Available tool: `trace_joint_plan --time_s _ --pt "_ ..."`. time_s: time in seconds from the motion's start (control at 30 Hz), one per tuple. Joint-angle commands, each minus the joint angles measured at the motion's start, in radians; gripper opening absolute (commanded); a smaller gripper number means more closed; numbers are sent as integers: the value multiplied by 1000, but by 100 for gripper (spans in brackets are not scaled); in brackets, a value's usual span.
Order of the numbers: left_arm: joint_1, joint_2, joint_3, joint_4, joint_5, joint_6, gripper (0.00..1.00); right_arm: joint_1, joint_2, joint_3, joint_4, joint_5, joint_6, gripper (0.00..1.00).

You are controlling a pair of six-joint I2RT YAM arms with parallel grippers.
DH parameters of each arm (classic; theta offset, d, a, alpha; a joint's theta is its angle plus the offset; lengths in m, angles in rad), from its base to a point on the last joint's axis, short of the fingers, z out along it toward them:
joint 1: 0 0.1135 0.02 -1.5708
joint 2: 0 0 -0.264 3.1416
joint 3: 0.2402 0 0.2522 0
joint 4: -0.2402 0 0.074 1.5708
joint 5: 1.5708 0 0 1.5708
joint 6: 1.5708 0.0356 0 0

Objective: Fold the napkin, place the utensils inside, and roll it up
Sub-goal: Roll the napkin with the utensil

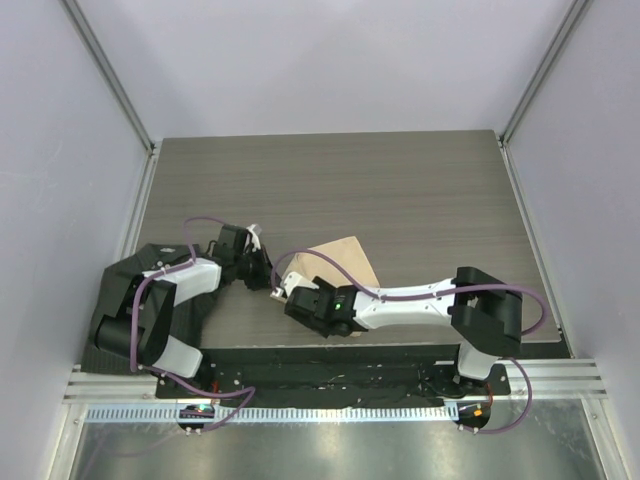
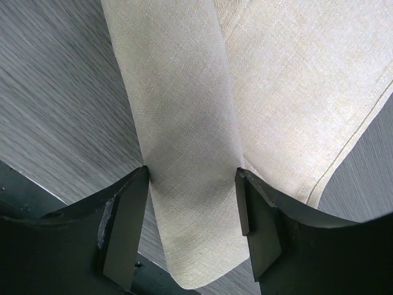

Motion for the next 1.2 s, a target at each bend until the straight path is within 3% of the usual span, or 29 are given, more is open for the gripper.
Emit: trace_joint_plan --time_s 0.0,0.2,0.3,0.57,0.67,0.73,0.83,0.87,1.0,1.07,1.17 --pt "-4 34 -6 -74 -41 29 0 5 -16 -17 11 30 6 66" --pt "-4 28 -8 -77 -41 29 0 4 1 -31 36 -73 11 60" --pt "-4 23 -5 -80 -42 29 0 4 -7 -39 48 -143 20 48" --pt "-4 15 1 -85 -38 27 0 -88 -8 -100 70 -307 58 47" --pt "-4 11 4 -83 -36 27 0 -134 -15 -120 88 -408 57 43" --pt "-4 -6 12 -83 -38 26 0 -165 -22 -147 125 -540 52 35" --pt "-4 -50 38 -104 -70 29 13 -237 -25 -181 174 -707 43 29" --pt "-3 -67 46 -115 -84 30 28 -252 -24 -187 182 -741 39 25" --pt "-3 -158 58 -155 -180 41 57 -337 -7 -217 237 -919 23 21" --pt "-3 -216 43 -167 -229 43 66 -386 8 -229 258 -1027 20 20" --pt "-3 -276 0 -143 -216 41 70 -450 53 -238 298 -1167 20 19"
